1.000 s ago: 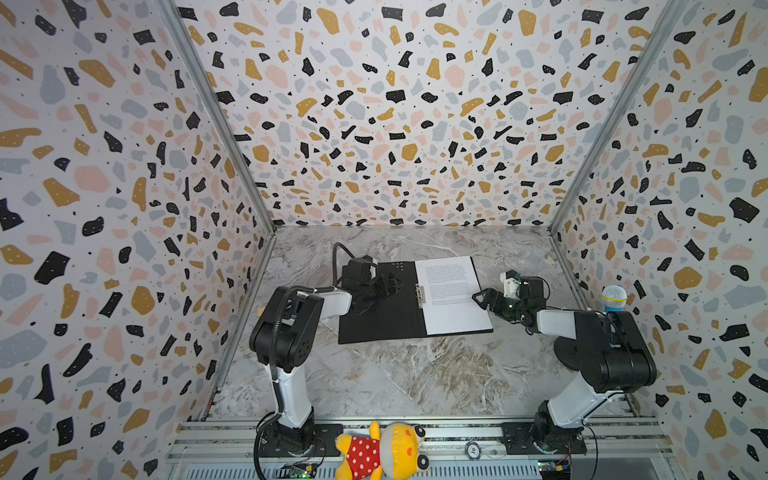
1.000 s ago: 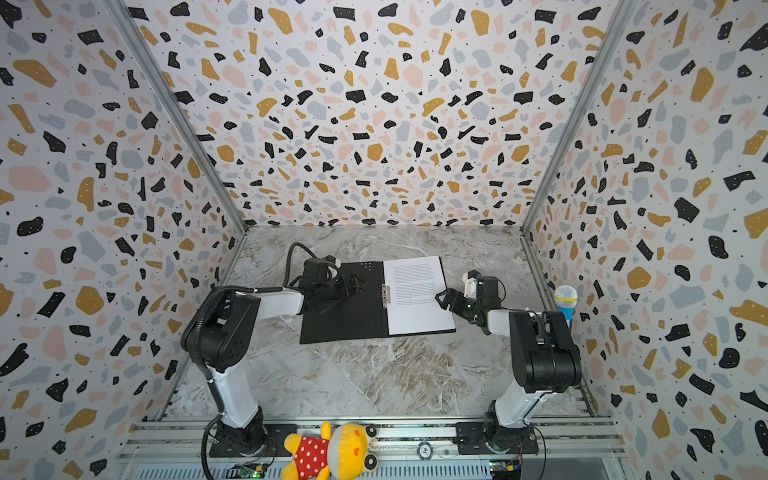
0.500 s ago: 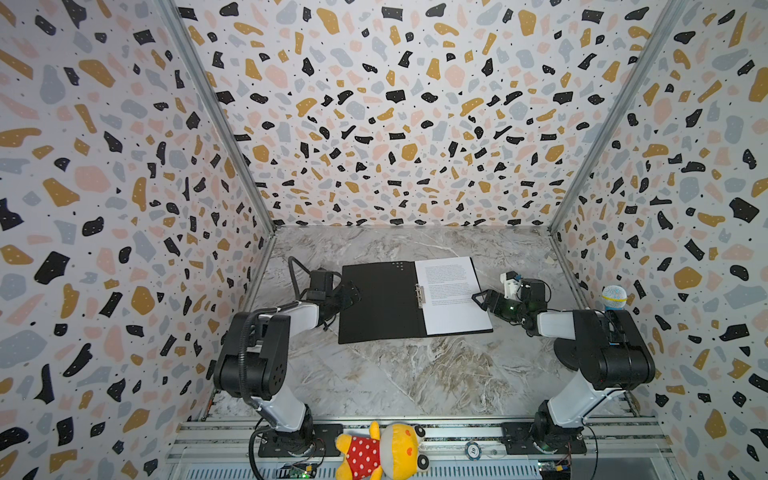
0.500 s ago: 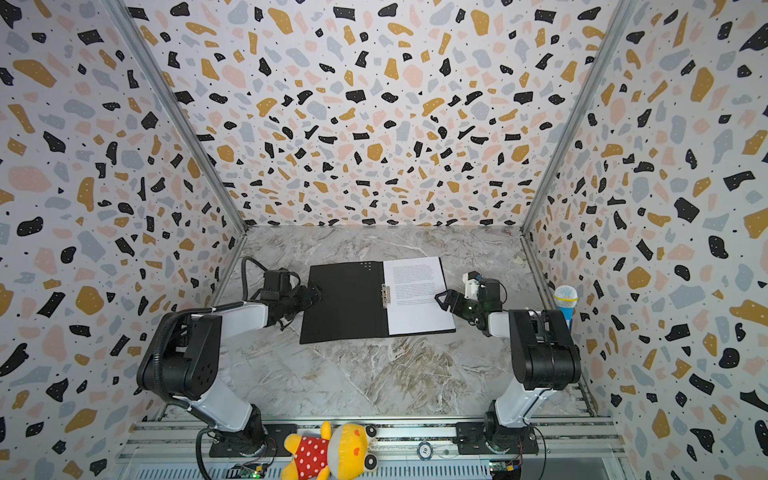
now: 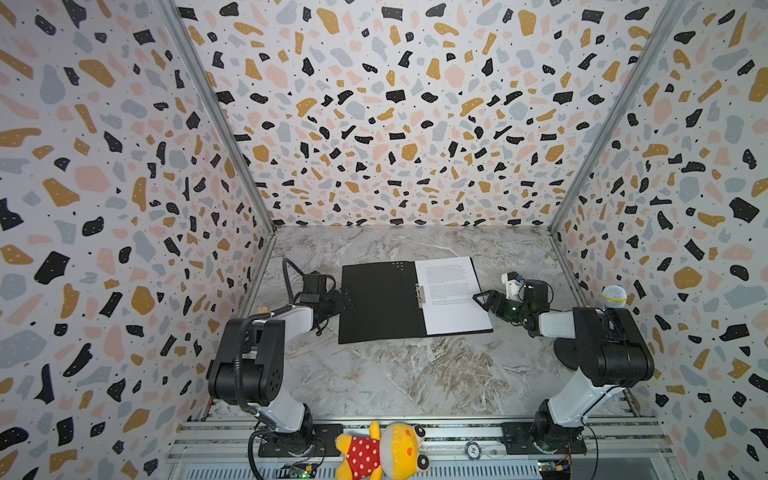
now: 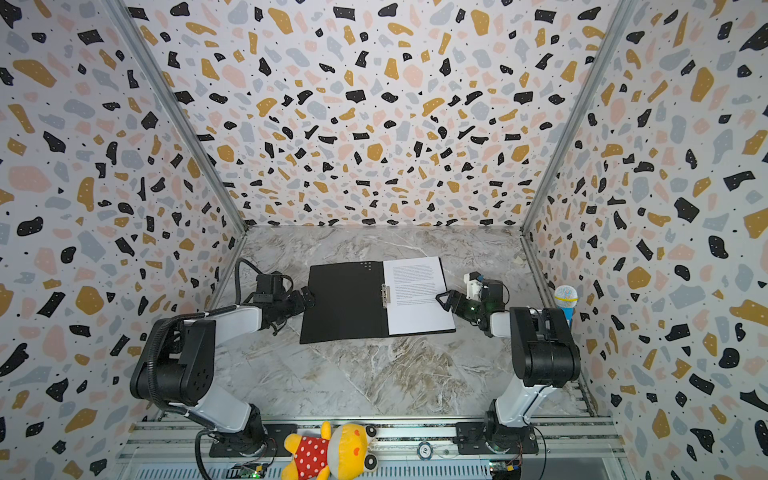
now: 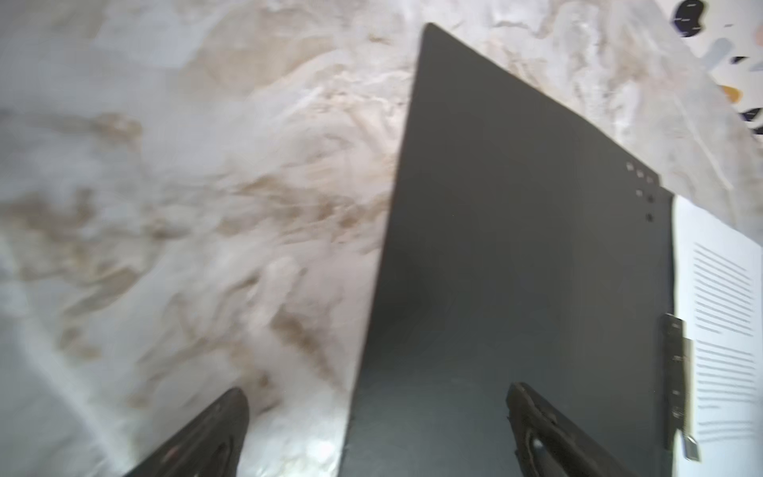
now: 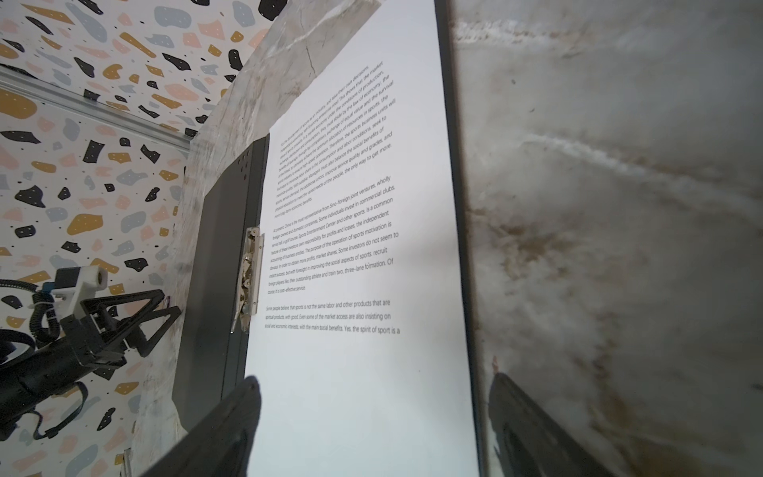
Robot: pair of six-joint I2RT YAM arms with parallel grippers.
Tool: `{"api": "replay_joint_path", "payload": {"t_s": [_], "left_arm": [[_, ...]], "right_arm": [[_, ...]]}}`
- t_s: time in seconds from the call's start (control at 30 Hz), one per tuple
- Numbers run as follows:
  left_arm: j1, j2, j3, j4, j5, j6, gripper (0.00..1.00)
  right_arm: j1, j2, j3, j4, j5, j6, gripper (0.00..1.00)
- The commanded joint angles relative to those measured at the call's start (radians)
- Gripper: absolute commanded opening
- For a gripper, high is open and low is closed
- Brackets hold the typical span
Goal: Put the files into the folder
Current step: 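Grasp the black folder cover edge with the left gripper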
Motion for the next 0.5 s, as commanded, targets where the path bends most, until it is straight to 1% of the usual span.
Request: {"api": "replay_joint_path", "payload": {"t_s": [0.0, 0.2, 0.47], "left_arm": [[0.003, 0.049, -0.050, -0.016, 0.139, 0.025, 1.00], [0.002, 0.057, -0.059, -0.009, 0.200, 0.033, 1.00], [0.001, 0.067, -0.072, 0.068, 0.304, -0.021, 1.00]], "right_arm": [[0.002, 0.039, -0.029, -0.117, -0.020, 0.004, 0.86], [0.004, 0.043, -0.036, -0.113, -0.033, 0.013, 0.84], [0.003, 0.034, -0.057, -0.112, -0.043, 0.019, 0.83]]}}
